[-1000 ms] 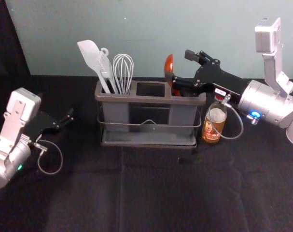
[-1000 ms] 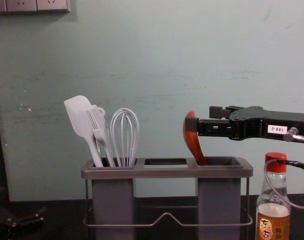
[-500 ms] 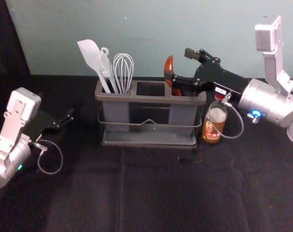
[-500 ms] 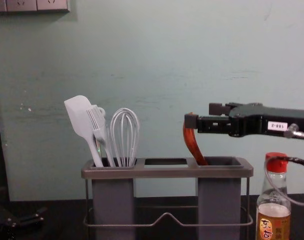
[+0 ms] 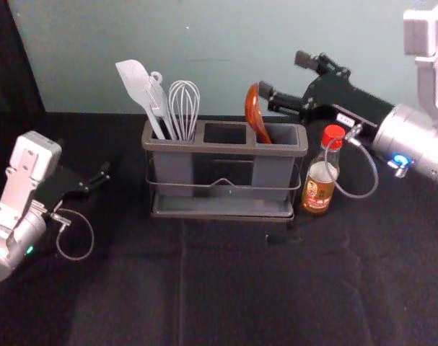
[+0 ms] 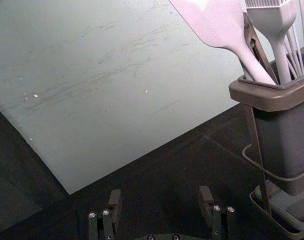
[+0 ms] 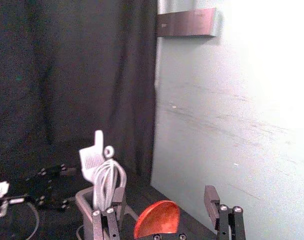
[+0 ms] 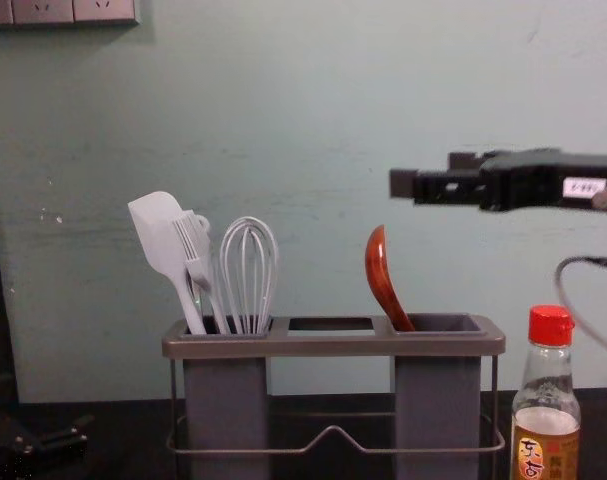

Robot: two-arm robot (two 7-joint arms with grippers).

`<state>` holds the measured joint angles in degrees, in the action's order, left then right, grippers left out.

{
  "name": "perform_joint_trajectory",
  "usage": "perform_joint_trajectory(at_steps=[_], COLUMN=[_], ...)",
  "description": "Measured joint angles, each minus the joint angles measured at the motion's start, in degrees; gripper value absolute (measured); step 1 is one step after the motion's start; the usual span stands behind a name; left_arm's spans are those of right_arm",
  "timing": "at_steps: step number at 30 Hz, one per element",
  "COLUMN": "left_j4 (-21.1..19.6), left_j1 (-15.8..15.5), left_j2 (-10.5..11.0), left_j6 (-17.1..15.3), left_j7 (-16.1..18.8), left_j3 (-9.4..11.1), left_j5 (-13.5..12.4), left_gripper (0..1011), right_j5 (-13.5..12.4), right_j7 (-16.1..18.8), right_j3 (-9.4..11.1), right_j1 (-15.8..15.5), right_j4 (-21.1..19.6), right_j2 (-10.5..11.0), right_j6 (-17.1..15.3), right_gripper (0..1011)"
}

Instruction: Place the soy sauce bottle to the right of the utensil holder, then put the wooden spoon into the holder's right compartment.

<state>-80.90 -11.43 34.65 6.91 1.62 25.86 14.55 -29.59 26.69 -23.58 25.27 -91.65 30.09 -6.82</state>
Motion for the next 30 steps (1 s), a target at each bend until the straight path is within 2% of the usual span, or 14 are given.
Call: perform_joint_trajectory(at_steps=[5,9,10,11,15,17,21,22,24,27,28,30], left_j4=[0.0,0.0,0.0,0.0,0.0,0.0,0.0,0.0,0.0,0.0,0.0,0.0], left_j1=[0.0,0.0,0.0,0.0,0.0,0.0,0.0,0.0,0.0,0.0,0.0,0.0], left_j2=[0.0,0.0,0.0,0.0,0.0,0.0,0.0,0.0,0.0,0.0,0.0,0.0], left_j6=[0.0,0.0,0.0,0.0,0.0,0.0,0.0,0.0,0.0,0.0,0.0,0.0], left_j7=[0.0,0.0,0.0,0.0,0.0,0.0,0.0,0.0,0.0,0.0,0.0,0.0], left_j3=[0.0,0.0,0.0,0.0,0.0,0.0,0.0,0.0,0.0,0.0,0.0,0.0], left_j5=[0.0,0.0,0.0,0.0,0.0,0.0,0.0,0.0,0.0,0.0,0.0,0.0], left_gripper=[1005,1005,1005,1005,1005,1005,1005,1005,1005,1005,1005,1005], right_j5=[-0.2,-0.4,-0.4,-0.3,0.0,0.6,2.1,3.2,4.3,7.7,7.7,9.7], right_j7=[-5.8,-11.2,-11.2,-13.2,-15.5,-17.1,-19.2,-20.3,-21.2,-24.0,-24.0,-25.4], right_j3=[2.8,6.1,6.1,7.6,9.4,10.6,12.1,12.5,13.0,13.6,13.6,13.7], right_j1=[-3.2,-7.1,-7.1,-9.2,-12.4,-15.2,-19.4,-21.3,-23.0,-26.9,-26.9,-28.5], right_j4=[-5.7,-10.5,-10.5,-12.4,-14.7,-16.0,-17.2,-17.4,-17.5,-17.0,-17.0,-16.3], right_j2=[0.7,0.8,0.8,0.9,1.1,1.1,1.0,0.9,0.7,-0.3,-0.3,-1.0], right_j6=[-4.1,-7.0,-7.0,-7.8,-8.2,-8.2,-6.9,-5.9,-4.6,-0.4,-0.4,1.7], right_gripper=[1003,1003,1002,1002,1002,1003,1002,1003,1003,1003,1002,1002])
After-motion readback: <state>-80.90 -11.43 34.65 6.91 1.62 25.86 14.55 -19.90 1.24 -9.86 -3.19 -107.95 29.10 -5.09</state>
